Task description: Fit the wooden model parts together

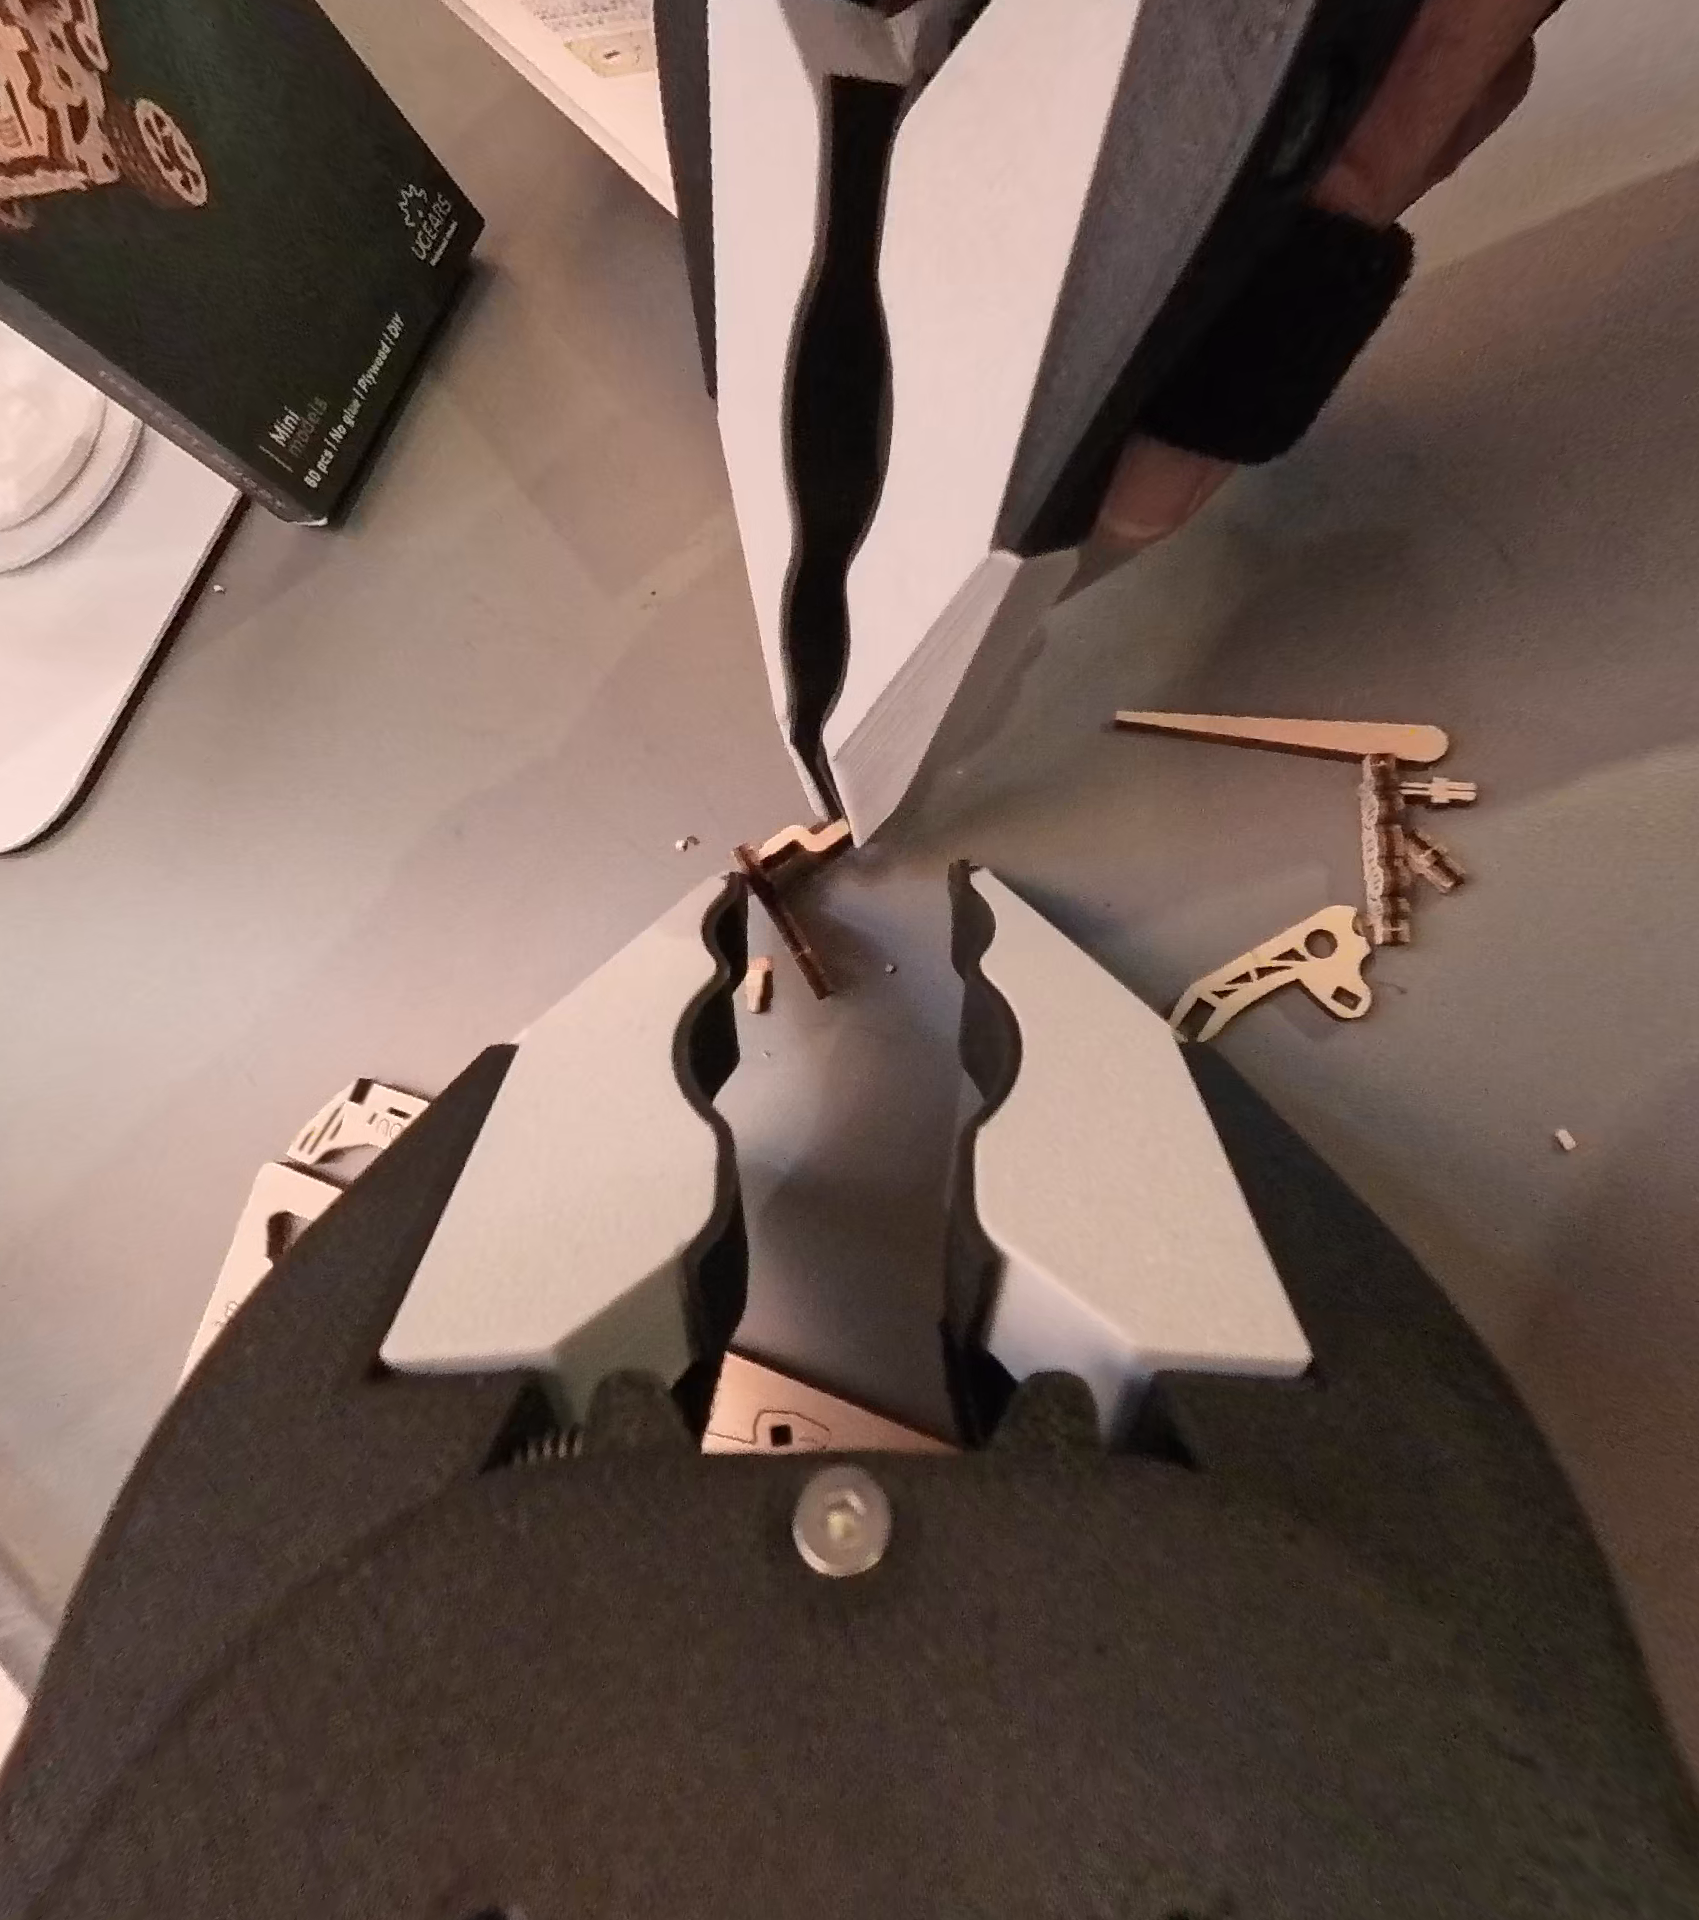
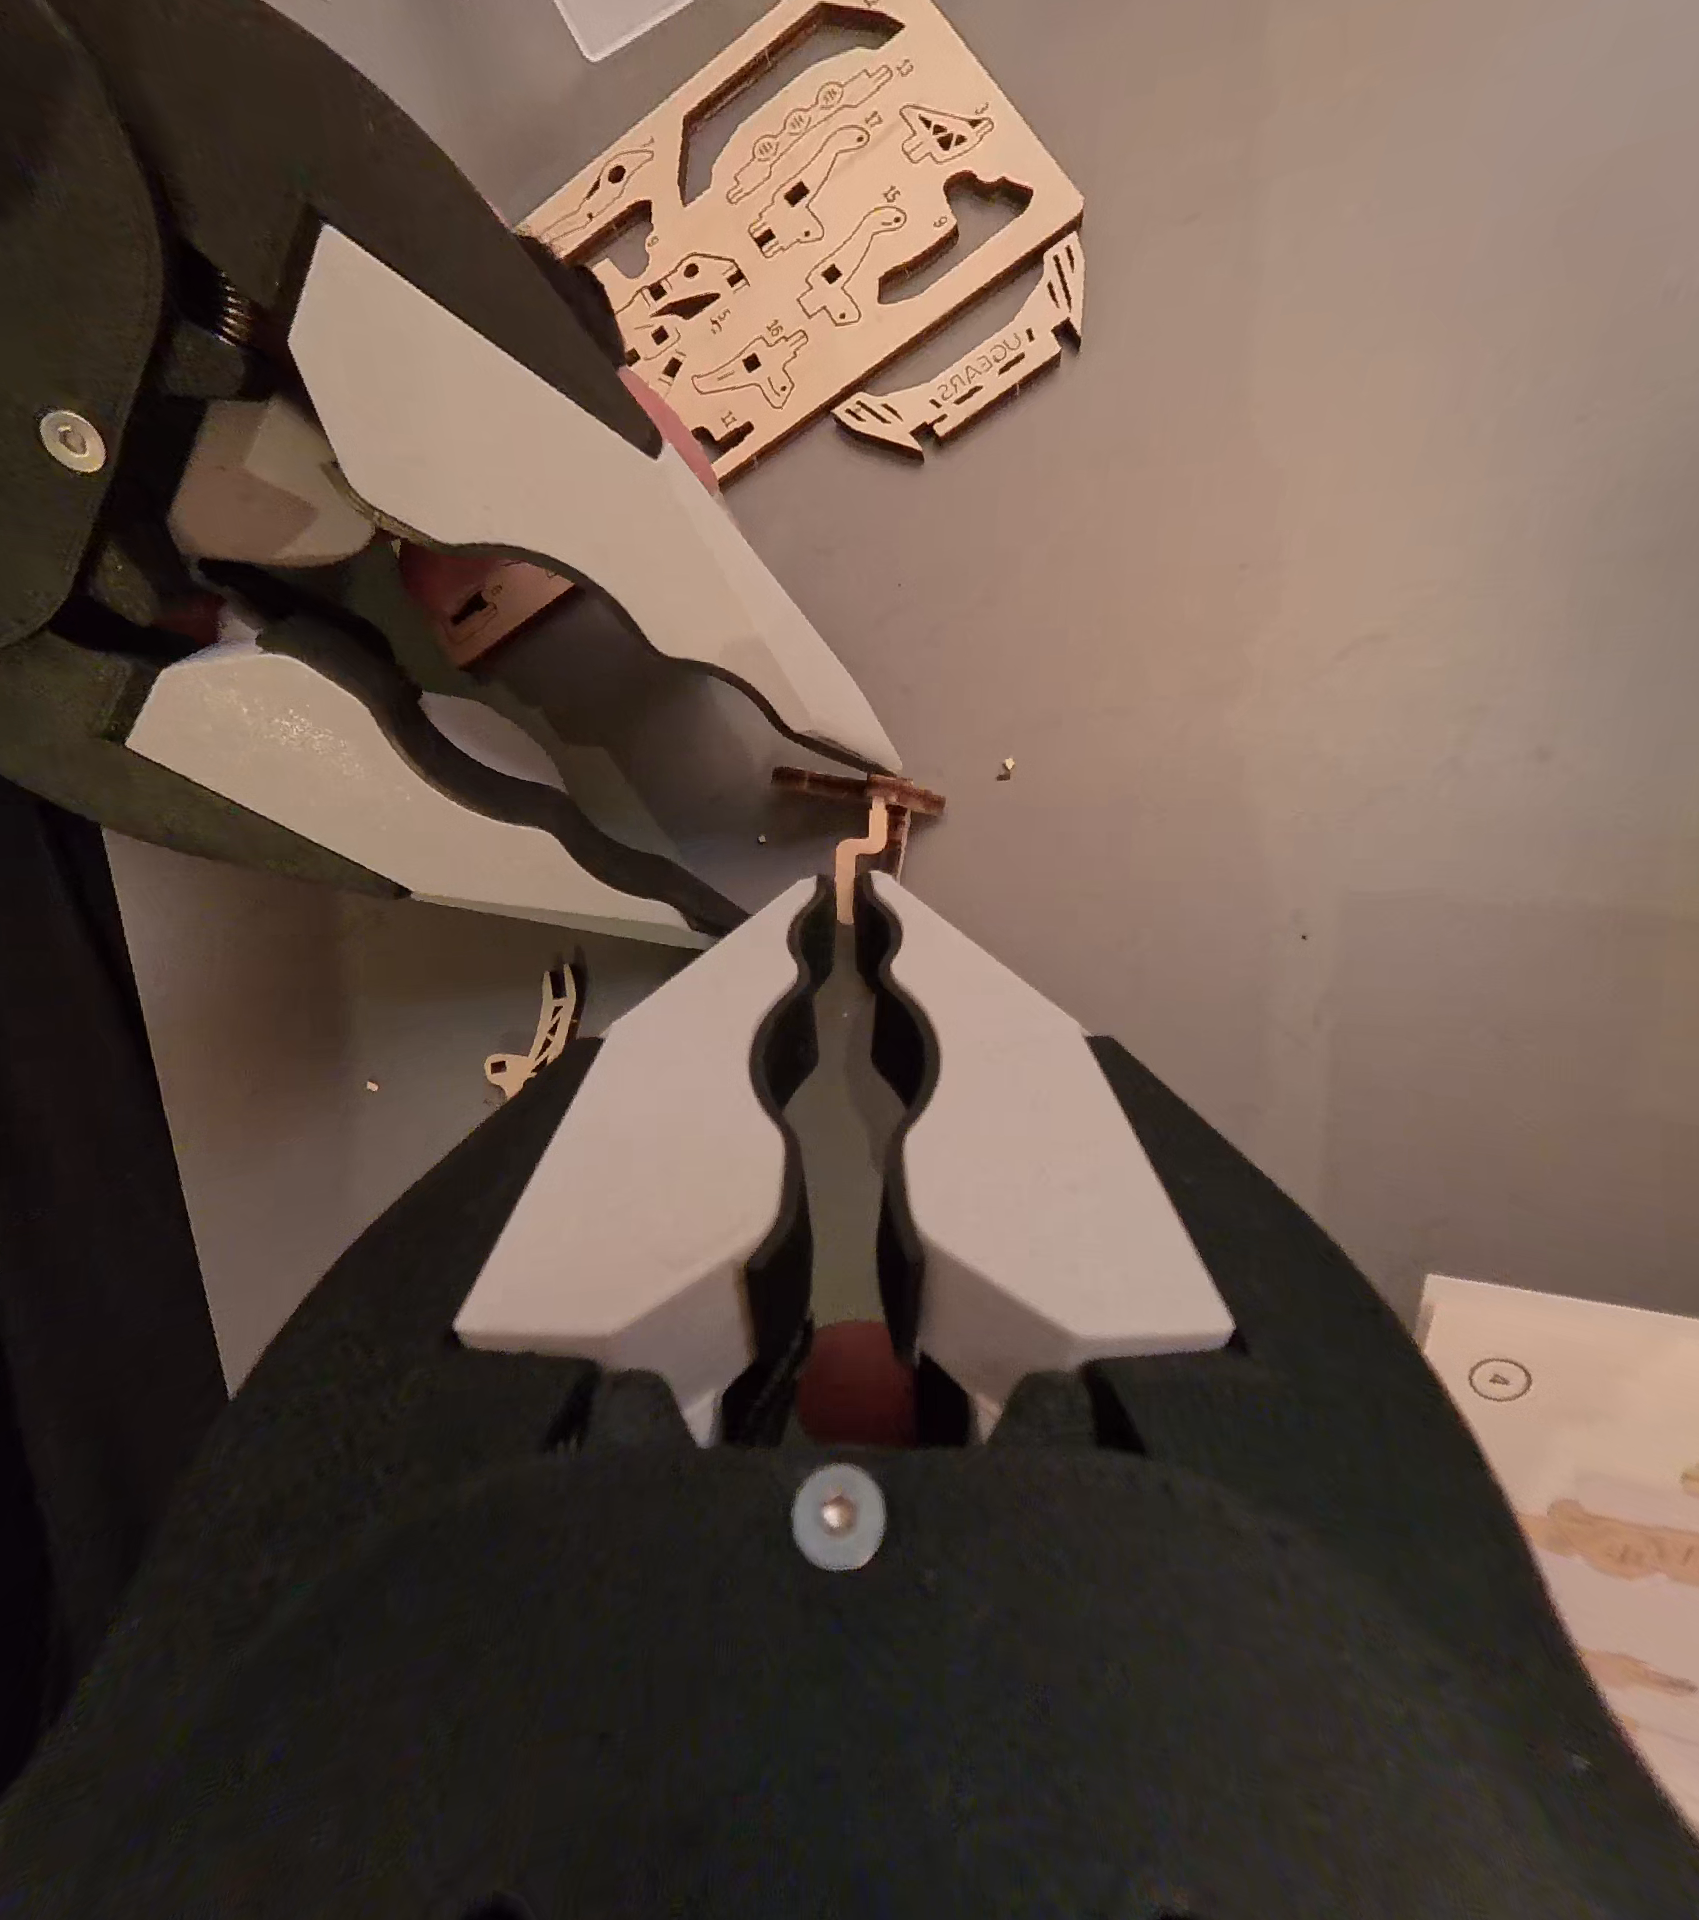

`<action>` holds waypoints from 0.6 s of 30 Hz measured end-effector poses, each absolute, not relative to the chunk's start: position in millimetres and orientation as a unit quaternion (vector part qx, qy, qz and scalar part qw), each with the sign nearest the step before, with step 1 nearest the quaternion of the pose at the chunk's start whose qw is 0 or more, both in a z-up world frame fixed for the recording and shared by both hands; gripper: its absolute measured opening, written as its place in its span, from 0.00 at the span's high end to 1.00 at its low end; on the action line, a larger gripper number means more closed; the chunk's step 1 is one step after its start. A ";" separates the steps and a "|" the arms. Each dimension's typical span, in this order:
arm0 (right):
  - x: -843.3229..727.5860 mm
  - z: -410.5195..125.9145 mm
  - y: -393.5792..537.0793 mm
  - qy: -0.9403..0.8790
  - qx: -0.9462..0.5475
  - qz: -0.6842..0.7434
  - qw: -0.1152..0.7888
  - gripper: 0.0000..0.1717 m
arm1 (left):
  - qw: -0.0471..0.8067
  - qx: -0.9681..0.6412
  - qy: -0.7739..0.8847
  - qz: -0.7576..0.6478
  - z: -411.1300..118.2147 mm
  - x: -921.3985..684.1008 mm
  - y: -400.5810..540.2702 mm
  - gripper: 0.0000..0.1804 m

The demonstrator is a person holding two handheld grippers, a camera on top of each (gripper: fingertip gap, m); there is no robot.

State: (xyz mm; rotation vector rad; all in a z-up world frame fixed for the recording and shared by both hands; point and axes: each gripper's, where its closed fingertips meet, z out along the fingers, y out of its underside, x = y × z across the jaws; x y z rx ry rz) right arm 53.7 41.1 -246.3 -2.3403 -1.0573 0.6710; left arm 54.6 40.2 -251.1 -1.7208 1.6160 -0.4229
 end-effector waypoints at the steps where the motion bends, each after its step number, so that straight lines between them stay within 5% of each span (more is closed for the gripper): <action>1: 53.7 -246.2 41.0 -0.388 -0.855 0.245 0.241 0.99 | 0.363 -0.668 0.629 -0.165 -251.1 54.7 40.4 0.79; 18: 52.9 -246.1 42.7 -0.395 -0.855 0.225 0.251 0.99 | 0.373 -0.661 0.635 -0.147 -251.0 53.7 43.7 0.82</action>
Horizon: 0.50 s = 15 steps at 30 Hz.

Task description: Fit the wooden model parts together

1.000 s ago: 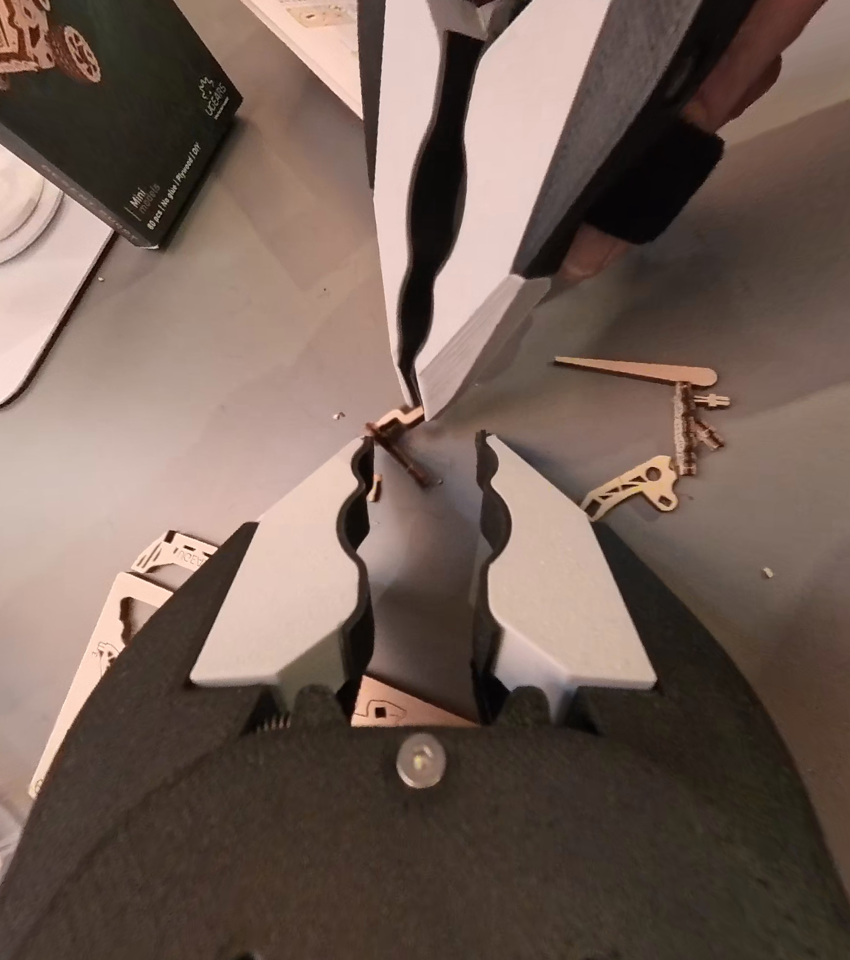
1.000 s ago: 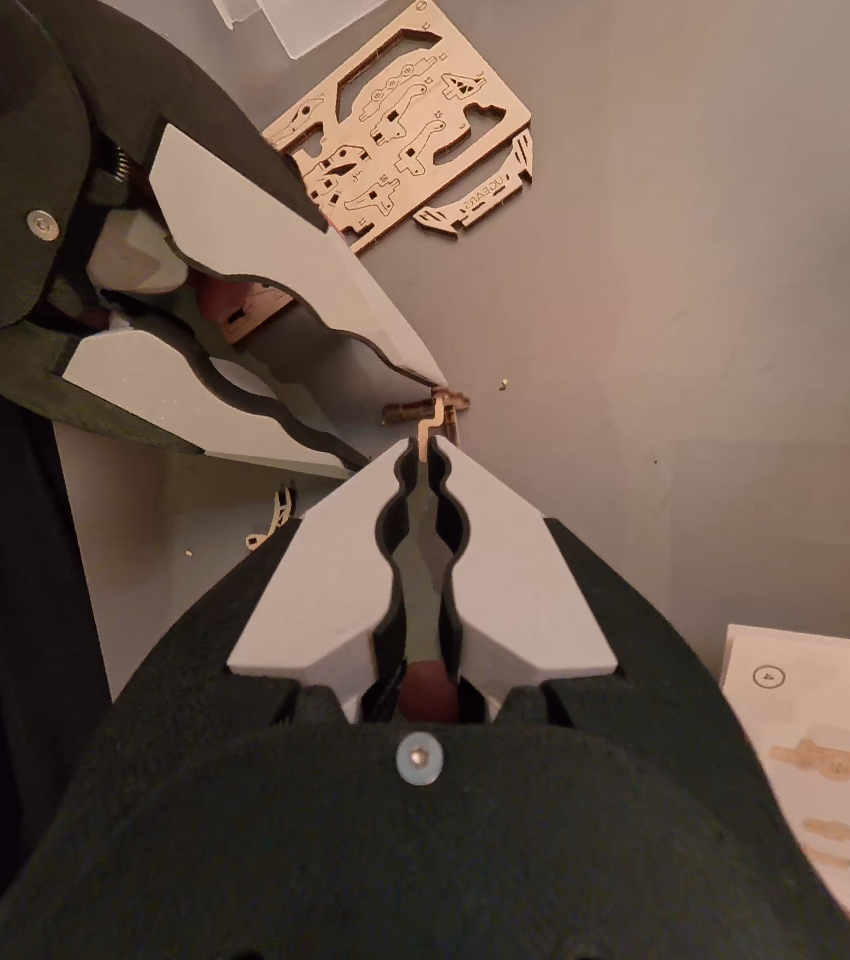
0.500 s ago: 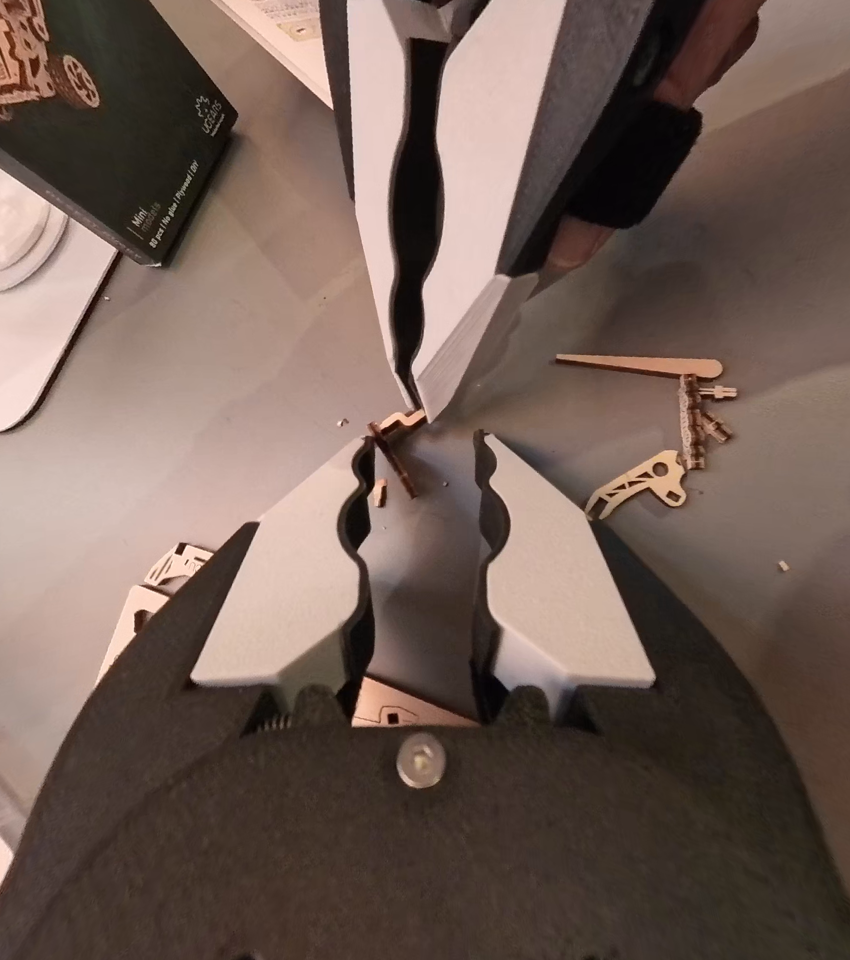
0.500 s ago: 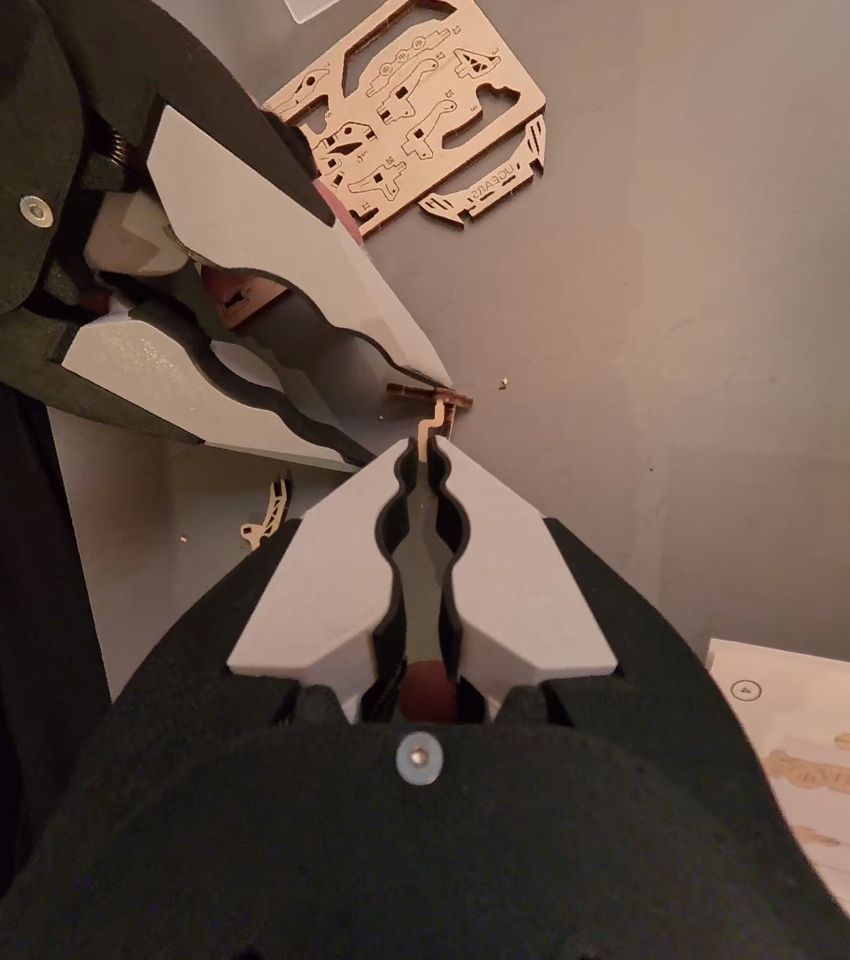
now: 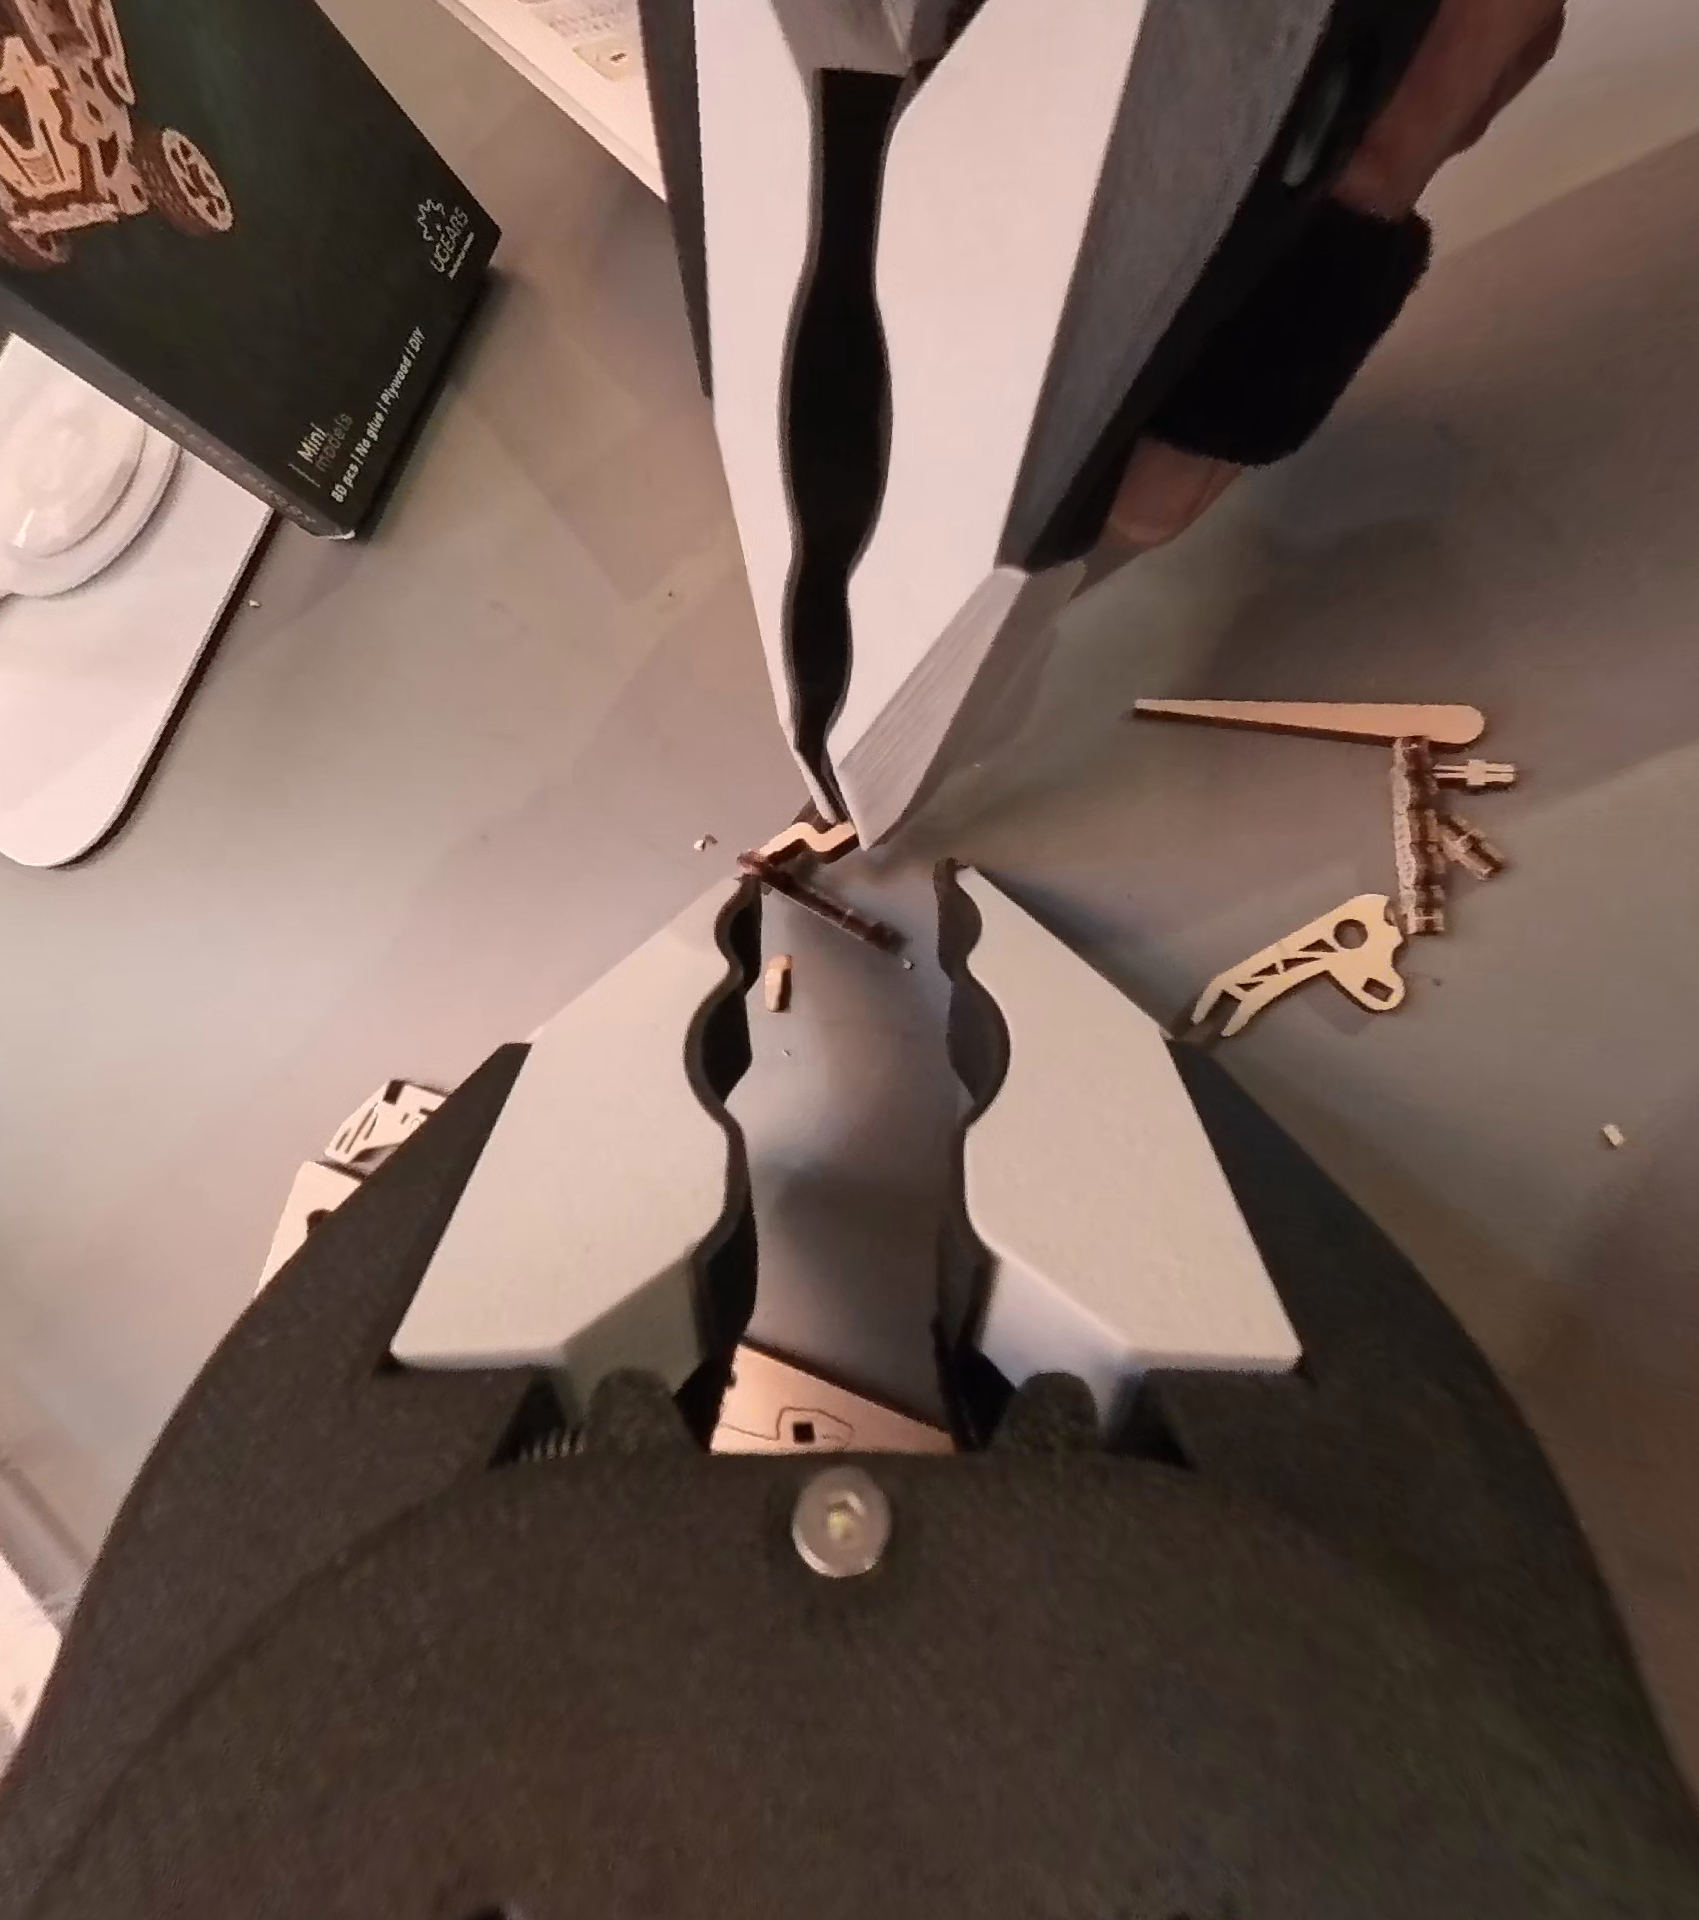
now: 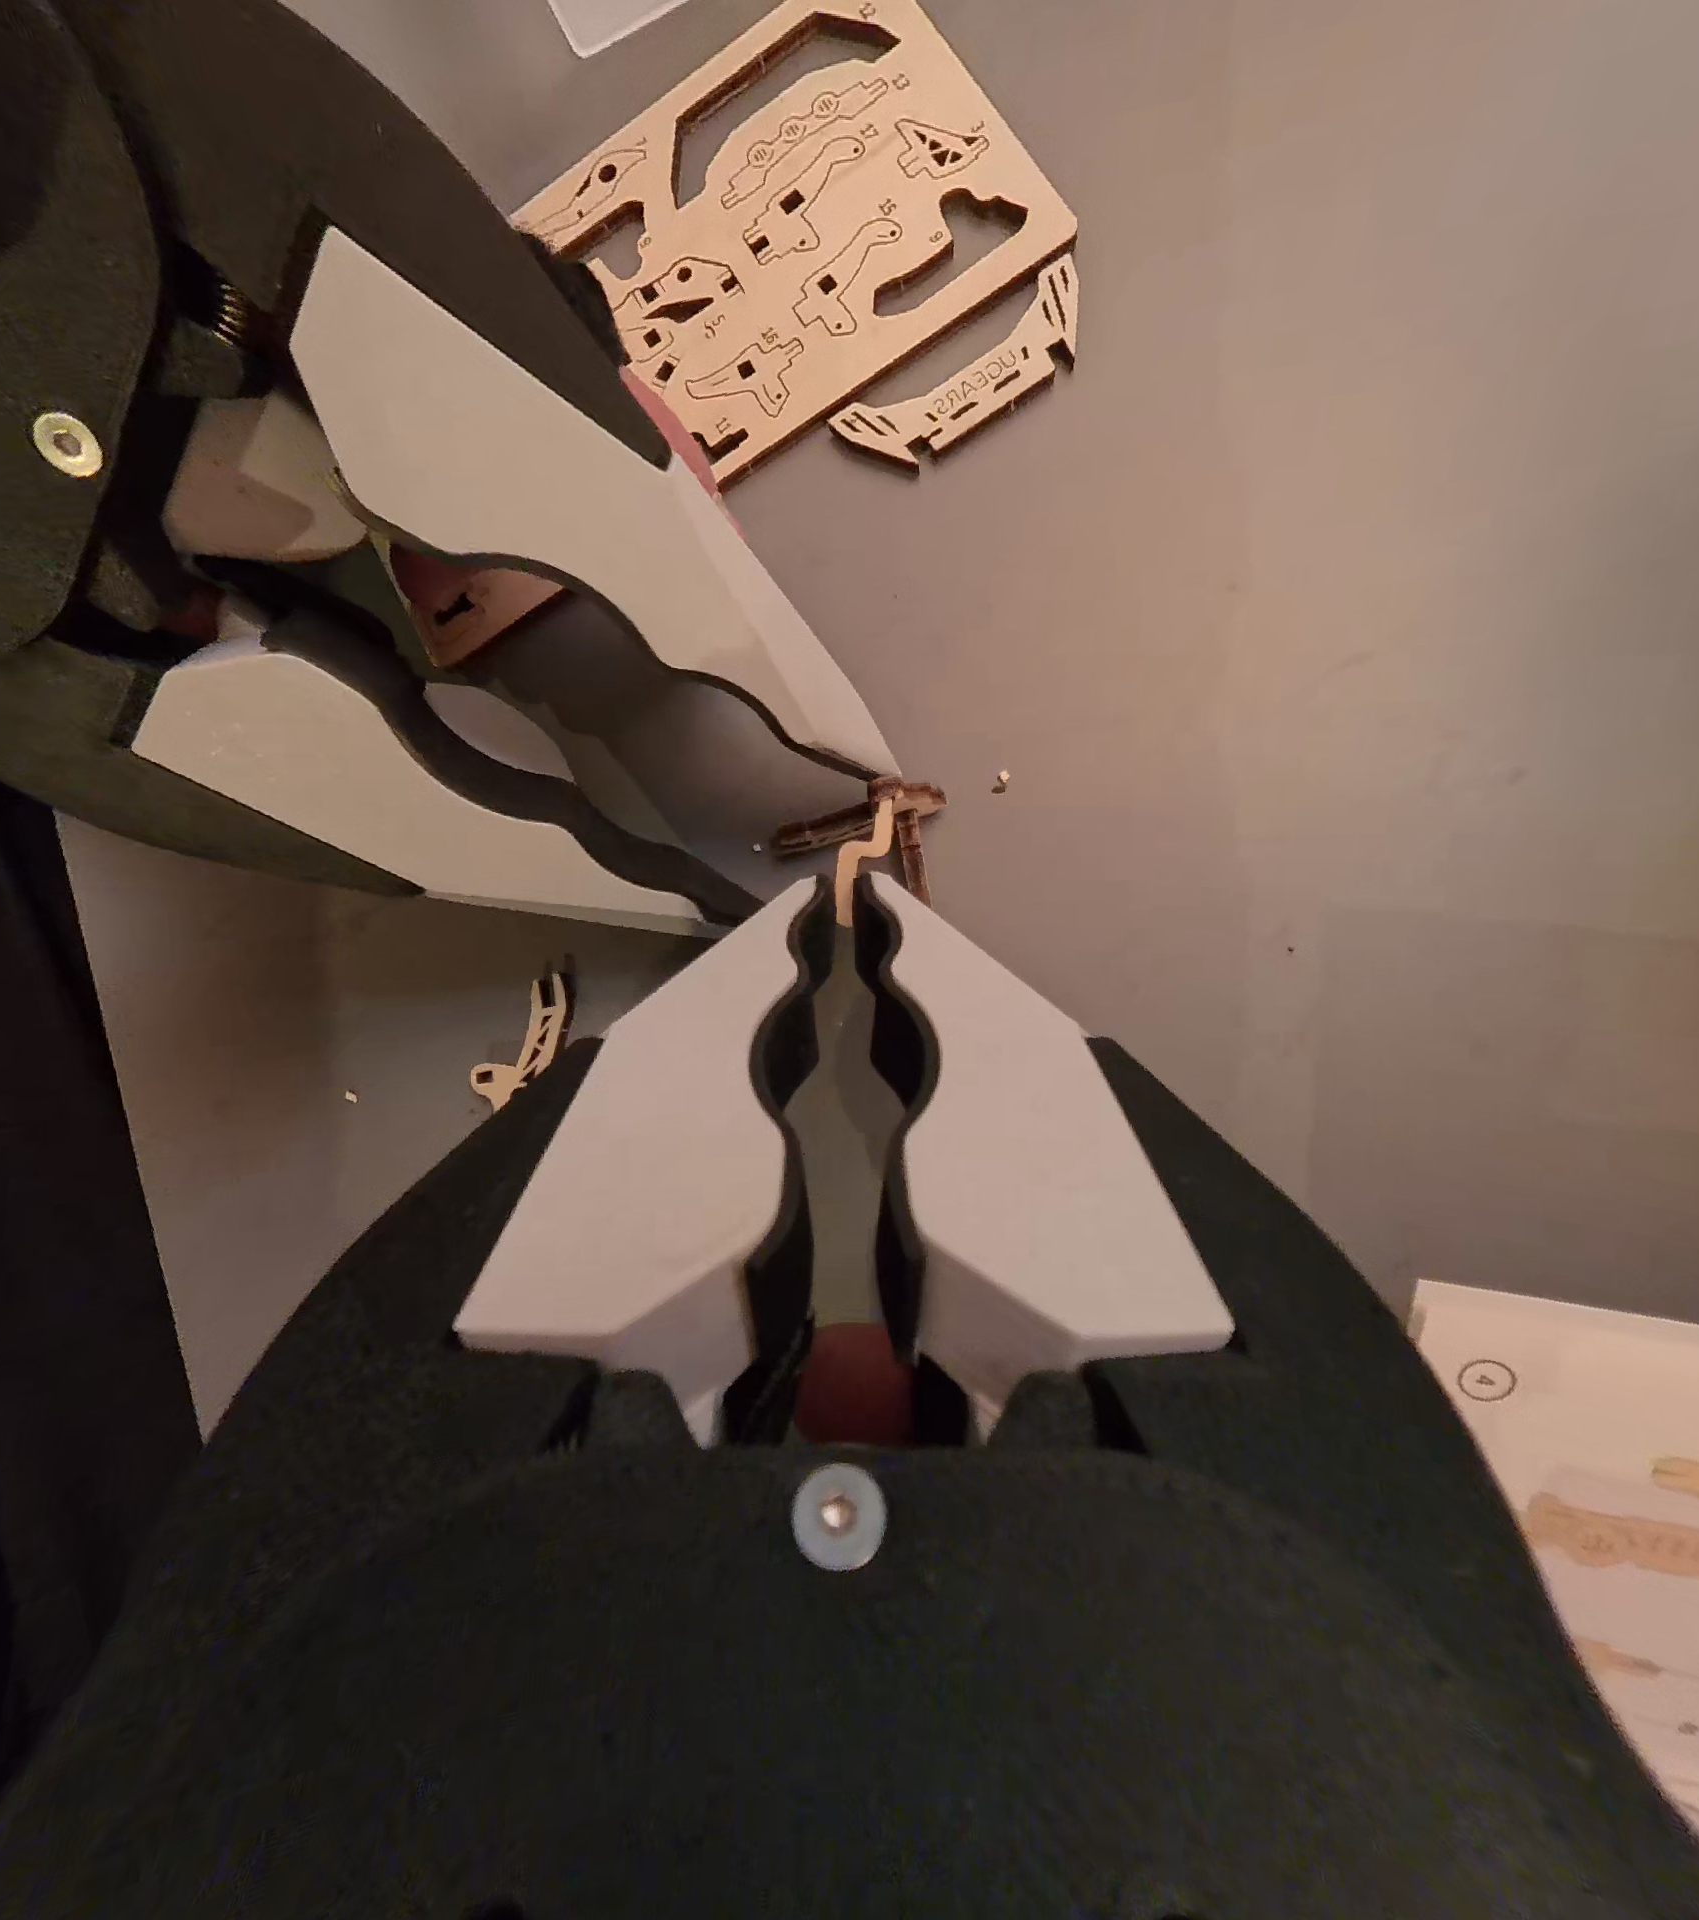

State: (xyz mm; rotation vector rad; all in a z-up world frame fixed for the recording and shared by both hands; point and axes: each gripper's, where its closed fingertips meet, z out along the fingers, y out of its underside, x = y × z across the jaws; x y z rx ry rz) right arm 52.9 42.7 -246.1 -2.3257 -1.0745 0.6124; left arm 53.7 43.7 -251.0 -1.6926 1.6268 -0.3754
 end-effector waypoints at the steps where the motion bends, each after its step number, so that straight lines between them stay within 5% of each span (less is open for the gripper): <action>1: 52.9 -246.5 42.4 -0.399 -0.854 0.222 0.250 0.99 | 0.373 -0.661 0.635 -0.147 -251.1 53.8 44.0 0.82; 15: 57.0 -247.0 44.3 -0.492 -0.825 0.174 0.218 0.99 | 0.385 -0.651 0.641 -0.130 -251.2 54.4 49.9 0.88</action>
